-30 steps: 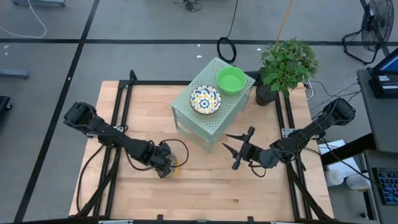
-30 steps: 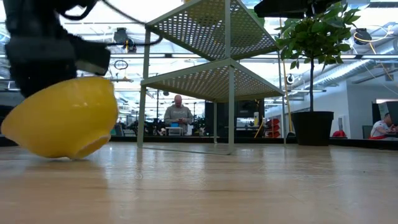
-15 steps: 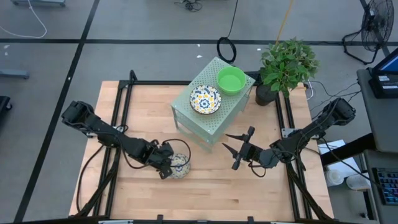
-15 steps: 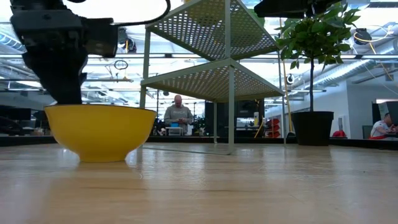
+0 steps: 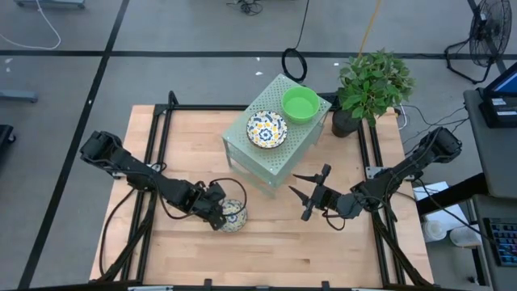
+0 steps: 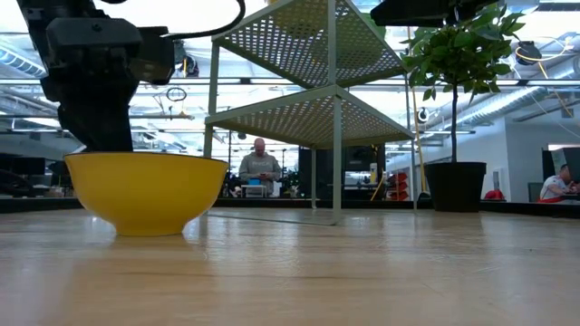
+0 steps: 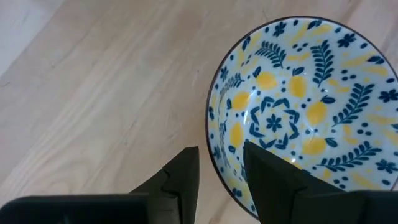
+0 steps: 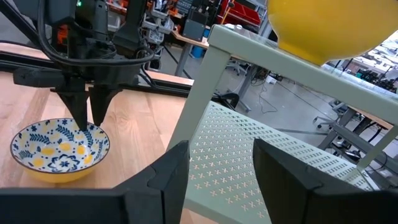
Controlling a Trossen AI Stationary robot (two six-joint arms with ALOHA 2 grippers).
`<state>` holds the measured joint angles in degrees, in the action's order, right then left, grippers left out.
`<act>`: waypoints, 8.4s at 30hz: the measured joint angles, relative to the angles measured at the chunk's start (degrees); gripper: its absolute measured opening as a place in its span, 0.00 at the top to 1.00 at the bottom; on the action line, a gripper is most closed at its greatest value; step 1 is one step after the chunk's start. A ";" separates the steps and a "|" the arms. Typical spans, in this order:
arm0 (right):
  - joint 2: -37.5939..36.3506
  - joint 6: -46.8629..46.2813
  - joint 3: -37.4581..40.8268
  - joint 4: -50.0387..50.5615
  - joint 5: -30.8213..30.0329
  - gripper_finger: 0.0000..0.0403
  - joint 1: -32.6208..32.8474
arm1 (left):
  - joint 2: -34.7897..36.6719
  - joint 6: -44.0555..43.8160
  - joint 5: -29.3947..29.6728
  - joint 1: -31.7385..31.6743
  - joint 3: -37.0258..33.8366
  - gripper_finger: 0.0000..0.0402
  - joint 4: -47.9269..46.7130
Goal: Pick & Place Mini bowls
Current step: Stack the yellow patterned bowl on the yellow patterned bowls on the shelf
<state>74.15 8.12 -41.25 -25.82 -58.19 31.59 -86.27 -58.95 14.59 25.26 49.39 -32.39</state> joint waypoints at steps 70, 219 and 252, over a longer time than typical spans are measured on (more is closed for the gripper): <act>0.00 0.02 0.00 0.00 0.00 0.59 0.00 | -3.29 2.24 2.05 -0.15 -0.16 0.68 3.05; 0.02 -0.48 0.01 1.27 25.68 0.59 0.00 | -3.27 -1.06 6.45 -0.22 -0.16 0.68 6.54; -1.51 -4.45 0.02 2.62 43.21 0.59 -0.87 | -3.29 -6.94 1.85 -0.22 -0.16 0.68 6.16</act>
<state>72.64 3.67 -41.23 -23.20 -14.98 30.72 -89.56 -65.89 16.44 25.04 49.23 -26.23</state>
